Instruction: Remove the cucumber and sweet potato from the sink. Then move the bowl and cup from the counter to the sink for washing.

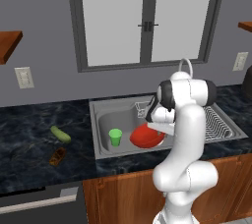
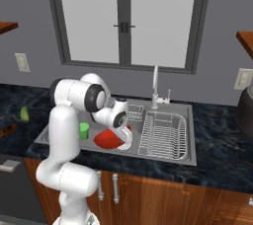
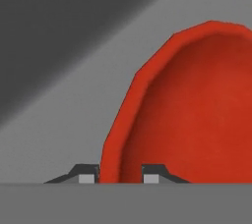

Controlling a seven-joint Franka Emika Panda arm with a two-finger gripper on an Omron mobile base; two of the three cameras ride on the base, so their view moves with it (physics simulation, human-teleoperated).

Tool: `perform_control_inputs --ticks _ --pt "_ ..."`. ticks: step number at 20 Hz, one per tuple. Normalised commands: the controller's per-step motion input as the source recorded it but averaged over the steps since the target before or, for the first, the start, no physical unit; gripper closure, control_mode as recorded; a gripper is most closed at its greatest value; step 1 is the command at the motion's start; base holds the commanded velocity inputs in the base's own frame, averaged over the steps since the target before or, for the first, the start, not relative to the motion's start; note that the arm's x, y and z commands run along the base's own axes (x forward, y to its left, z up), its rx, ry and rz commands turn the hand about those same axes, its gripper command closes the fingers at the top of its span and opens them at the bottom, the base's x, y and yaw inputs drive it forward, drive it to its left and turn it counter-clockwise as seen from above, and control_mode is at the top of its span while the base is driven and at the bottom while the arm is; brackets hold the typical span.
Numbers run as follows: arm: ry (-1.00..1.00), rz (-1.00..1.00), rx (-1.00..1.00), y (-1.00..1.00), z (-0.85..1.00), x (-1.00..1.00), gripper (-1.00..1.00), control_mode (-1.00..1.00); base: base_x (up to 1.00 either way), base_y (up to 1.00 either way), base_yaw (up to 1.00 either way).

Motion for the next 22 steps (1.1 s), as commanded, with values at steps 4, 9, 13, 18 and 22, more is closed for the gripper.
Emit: perform_control_inputs --ticks 4,9,13,18,22 --pt "-0.05 0.00 0.00 0.00 -0.13 0.16 1.00 -1.00 0.00 0.00 0.00" --pt "-0.03 0.00 0.00 0.00 -0.16 0.18 1.00 -1.00 0.00 0.00 0.00" --pt "-0.02 0.00 0.00 0.00 -0.16 0.17 1.00 -1.00 0.00 0.00 0.00" --pt "-0.01 0.00 0.00 0.00 -0.13 0.19 1.00 -1.00 0.00 0.00 0.00" --pt "-0.03 0.00 0.00 0.00 -0.12 0.18 1.00 -1.00 0.00 0.00 0.00"
